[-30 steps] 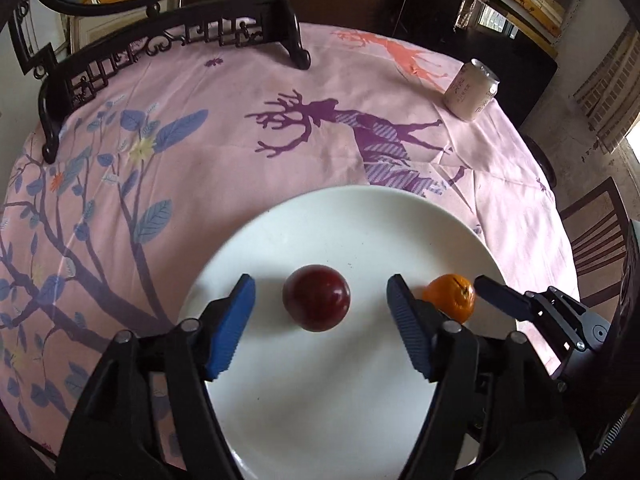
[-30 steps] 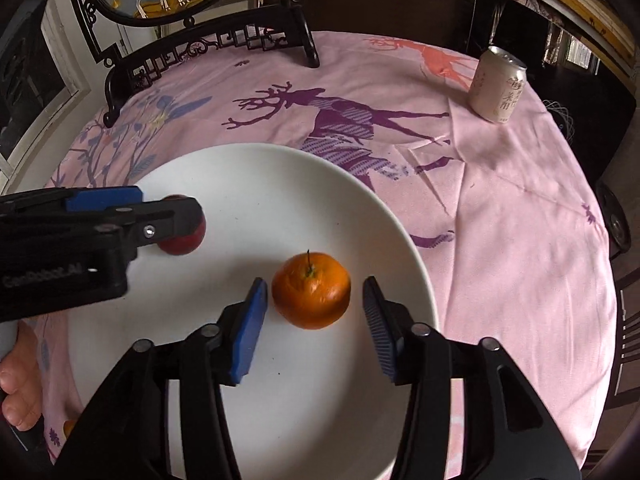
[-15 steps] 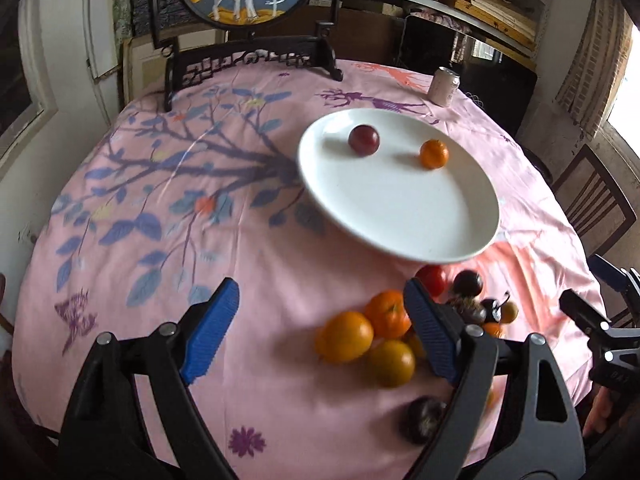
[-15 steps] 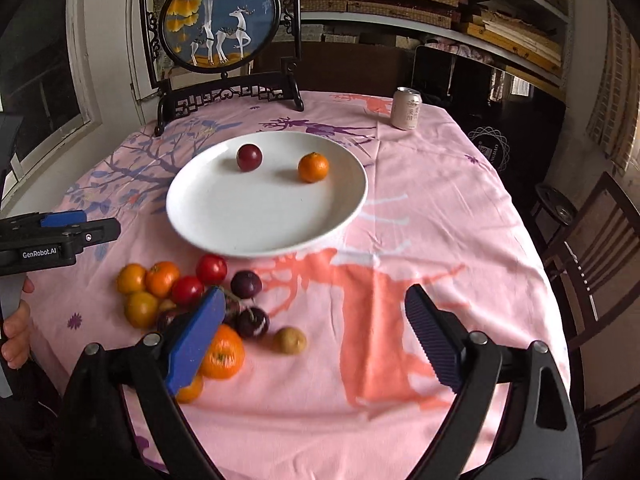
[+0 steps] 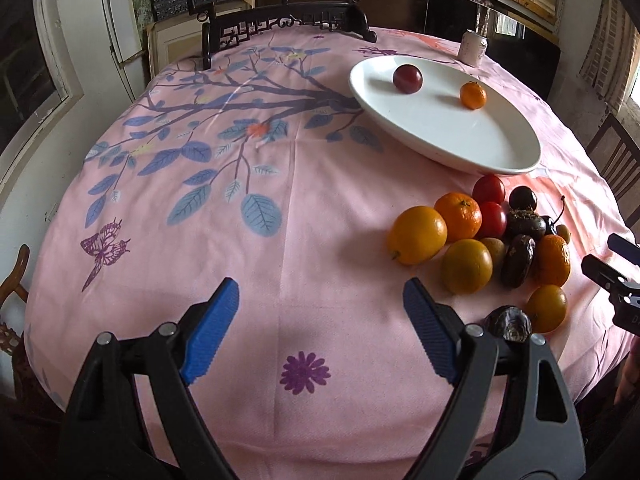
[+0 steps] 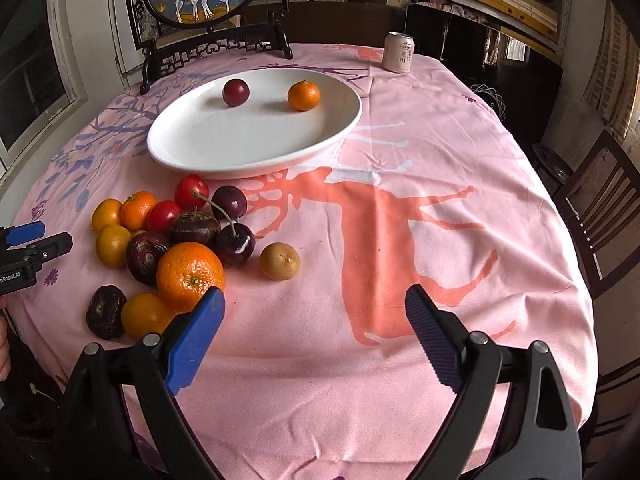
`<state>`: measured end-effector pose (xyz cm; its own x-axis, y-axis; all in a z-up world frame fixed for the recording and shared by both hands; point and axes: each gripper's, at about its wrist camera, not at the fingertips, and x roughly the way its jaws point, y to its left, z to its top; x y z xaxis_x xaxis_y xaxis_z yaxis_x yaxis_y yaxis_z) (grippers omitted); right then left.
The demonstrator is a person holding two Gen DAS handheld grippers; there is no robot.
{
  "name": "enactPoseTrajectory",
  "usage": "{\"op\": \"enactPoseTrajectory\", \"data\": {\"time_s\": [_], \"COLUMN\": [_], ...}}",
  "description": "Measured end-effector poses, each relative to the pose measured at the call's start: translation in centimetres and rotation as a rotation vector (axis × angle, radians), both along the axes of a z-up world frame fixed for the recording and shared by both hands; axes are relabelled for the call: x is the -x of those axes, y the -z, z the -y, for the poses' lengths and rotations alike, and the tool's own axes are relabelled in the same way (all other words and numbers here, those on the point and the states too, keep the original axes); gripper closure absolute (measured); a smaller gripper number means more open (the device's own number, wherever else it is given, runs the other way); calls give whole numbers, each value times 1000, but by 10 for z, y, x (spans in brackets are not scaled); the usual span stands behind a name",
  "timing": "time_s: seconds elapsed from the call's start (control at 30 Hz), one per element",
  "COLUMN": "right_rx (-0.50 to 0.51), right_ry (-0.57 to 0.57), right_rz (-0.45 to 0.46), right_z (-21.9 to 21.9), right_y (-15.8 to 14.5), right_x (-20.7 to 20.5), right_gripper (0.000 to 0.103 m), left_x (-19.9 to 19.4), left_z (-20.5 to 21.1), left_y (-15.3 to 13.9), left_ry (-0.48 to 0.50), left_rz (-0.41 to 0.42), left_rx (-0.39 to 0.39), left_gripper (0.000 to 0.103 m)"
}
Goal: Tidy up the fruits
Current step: 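Grasp the small brown kiwi with the right gripper while the left gripper grasps an orange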
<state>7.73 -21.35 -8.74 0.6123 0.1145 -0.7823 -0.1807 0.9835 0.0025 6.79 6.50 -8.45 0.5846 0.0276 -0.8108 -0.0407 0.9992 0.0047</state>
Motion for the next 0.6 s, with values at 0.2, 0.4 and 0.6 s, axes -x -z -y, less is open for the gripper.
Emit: {"op": "enactPoseTrajectory", "data": {"time_s": [0.2, 0.4, 0.6], "right_rx": [-13, -21, -21], "right_ry": [-37, -79, -63], "right_rz": [-29, -59, -24], "right_z": [-8, -19, -9], "right_y": [13, 19, 2], "right_x": [-23, -28, -4], "right_gripper": [53, 78, 78], "left_x": [0, -4, -23], "left_z": [1, 7, 20], "left_y": [4, 9, 23], "left_ry": [6, 31, 60], "left_rz": [-16, -32, -72], "left_rx": [-21, -21, -20], "left_gripper": [17, 17, 17]}}
